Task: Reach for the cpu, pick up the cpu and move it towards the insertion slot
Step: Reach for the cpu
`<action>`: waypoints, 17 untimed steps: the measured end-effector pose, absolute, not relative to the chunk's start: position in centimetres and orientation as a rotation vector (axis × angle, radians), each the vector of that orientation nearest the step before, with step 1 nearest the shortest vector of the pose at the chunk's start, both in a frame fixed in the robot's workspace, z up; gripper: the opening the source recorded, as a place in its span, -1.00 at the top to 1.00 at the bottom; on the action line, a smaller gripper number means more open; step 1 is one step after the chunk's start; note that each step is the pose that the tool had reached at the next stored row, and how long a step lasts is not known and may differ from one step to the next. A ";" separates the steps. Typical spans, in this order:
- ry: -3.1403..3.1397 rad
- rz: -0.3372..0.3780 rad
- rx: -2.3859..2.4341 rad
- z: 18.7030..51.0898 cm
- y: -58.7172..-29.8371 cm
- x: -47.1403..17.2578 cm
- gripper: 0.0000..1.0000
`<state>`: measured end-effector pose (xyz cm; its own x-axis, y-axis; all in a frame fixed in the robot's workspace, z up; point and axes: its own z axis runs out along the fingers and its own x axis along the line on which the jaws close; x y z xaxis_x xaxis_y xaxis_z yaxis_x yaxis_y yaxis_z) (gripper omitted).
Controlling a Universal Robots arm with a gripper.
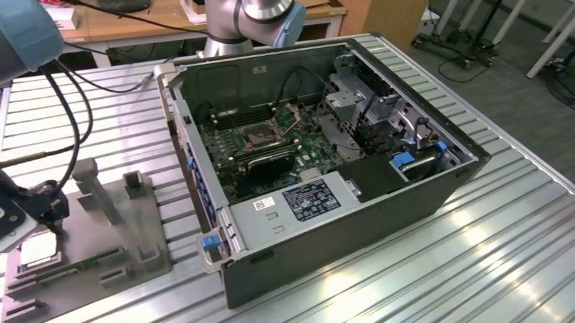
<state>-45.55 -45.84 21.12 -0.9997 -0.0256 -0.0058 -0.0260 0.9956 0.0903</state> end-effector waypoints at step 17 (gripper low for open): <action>3.133 0.135 -0.026 18.5 -45.9 -45.6 -0.55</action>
